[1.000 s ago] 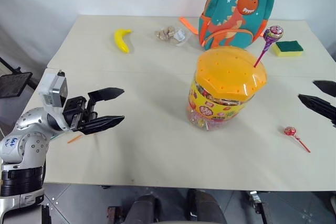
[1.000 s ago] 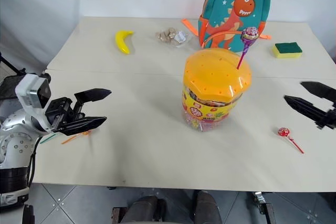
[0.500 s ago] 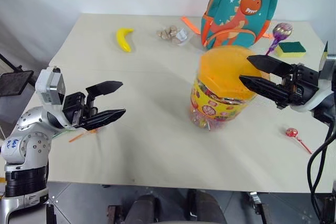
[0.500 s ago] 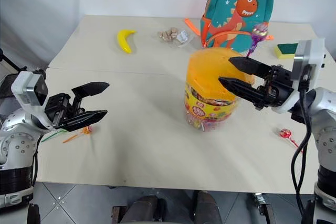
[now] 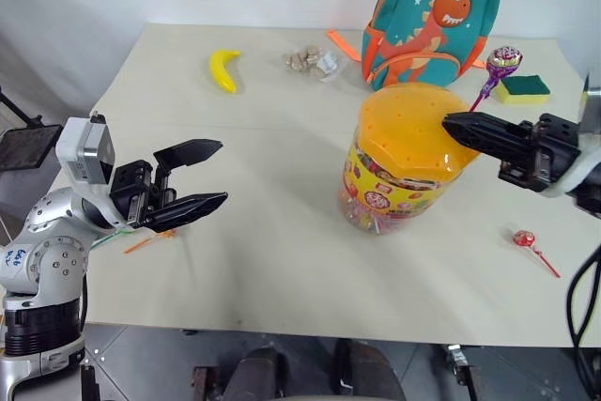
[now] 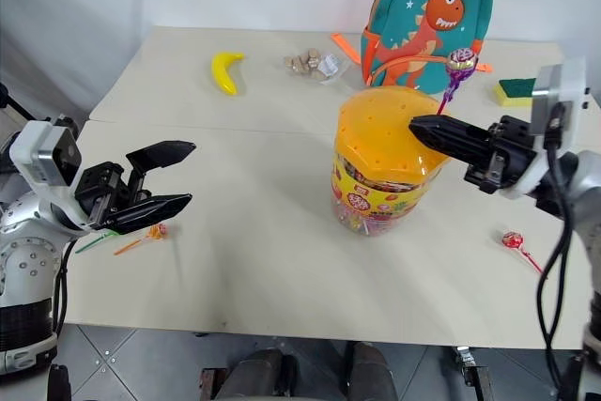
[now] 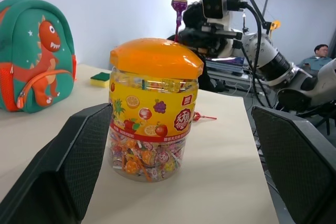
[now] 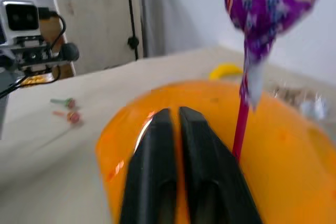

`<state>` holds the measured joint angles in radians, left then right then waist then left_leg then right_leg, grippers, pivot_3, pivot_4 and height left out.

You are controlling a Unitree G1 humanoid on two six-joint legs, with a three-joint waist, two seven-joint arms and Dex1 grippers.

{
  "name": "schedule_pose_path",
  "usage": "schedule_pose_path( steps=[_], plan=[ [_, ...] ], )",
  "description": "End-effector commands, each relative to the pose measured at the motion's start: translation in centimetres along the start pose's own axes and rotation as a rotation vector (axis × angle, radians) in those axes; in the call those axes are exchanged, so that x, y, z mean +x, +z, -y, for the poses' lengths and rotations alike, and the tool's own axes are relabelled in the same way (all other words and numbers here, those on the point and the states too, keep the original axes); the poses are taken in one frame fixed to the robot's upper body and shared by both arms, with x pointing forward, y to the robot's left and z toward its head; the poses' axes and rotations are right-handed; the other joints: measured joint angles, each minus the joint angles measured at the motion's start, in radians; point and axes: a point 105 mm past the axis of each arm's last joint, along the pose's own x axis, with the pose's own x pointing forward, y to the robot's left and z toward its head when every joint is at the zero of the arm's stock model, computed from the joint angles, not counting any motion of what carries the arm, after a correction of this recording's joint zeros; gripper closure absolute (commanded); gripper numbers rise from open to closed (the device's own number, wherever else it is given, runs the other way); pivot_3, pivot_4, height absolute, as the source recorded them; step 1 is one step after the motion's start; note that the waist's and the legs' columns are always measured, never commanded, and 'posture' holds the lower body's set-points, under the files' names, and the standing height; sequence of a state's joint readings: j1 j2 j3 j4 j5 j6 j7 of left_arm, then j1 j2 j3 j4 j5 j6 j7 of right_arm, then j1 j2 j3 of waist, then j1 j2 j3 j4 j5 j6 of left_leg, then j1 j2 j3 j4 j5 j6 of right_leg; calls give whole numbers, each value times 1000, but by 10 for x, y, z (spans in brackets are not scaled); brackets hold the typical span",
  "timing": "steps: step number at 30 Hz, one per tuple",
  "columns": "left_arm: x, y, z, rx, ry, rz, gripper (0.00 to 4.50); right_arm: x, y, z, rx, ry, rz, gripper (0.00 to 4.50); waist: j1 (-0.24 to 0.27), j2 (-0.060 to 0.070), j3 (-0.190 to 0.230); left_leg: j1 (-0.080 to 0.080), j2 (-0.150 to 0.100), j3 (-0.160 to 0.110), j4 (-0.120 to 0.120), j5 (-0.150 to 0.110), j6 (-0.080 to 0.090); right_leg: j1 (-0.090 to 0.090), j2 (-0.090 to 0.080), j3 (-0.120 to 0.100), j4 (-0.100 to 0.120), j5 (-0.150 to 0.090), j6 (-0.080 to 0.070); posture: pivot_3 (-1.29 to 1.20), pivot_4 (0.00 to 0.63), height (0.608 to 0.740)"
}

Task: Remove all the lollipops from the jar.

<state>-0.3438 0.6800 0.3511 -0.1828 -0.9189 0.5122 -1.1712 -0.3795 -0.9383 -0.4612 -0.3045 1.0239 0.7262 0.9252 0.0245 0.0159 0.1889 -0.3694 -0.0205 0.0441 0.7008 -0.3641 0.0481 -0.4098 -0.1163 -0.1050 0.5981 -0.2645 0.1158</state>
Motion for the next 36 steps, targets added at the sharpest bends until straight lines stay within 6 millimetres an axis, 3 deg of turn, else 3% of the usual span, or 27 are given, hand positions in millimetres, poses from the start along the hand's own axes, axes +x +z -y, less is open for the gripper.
schedule_pose_path(
  steps=[1,3,6,18,21,23,27,31,36],
  plan=[
    [-1,10,2,40,-12,2,0,-20,13,4,-40,-51,3,2878,0,0,0,0,0,0,0,0,0,0,0,0,0,0,0,0,150,740],
    [0,11,2,45,-15,6,0,-31,17,17,-104,-139,17,2195,-1,0,0,0,0,0,0,0,0,0,0,0,0,0,0,0,150,740],
    [1,11,2,46,-19,8,0,-34,19,25,-125,-181,37,2195,-1,0,0,1,0,1,0,0,0,0,0,1,0,0,0,0,150,740],
    [2,13,2,49,-23,7,0,3,7,25,-88,-87,81,2195,1,0,0,0,0,1,0,0,0,0,0,0,0,0,0,0,150,740],
    [3,16,2,56,-24,13,0,4,11,28,-81,-95,117,2764,1,0,0,0,0,1,0,0,0,0,0,0,0,0,0,0,150,740],
    [5,18,2,60,-29,21,0,3,14,28,-73,-91,134,3478,0,0,0,0,0,1,0,0,0,0,0,0,0,0,0,0,150,740],
    [10,21,3,66,-47,40,0,-1,25,29,-52,-99,183,4462,-1,0,0,0,0,1,0,0,0,0,0,0,0,0,0,0,150,740],
    [13,21,4,63,-65,44,0,-10,46,32,-12,-123,268,4462,-1,0,0,0,0,1,0,0,0,0,1,0,0,0,0,0,150,740],
    [16,12,8,64,-125,-17,0,-51,68,52,-5,-321,289,4462,3,0,0,0,-1,1,0,0,0,0,0,0,0,0,0,0,150,740]
  ],
)
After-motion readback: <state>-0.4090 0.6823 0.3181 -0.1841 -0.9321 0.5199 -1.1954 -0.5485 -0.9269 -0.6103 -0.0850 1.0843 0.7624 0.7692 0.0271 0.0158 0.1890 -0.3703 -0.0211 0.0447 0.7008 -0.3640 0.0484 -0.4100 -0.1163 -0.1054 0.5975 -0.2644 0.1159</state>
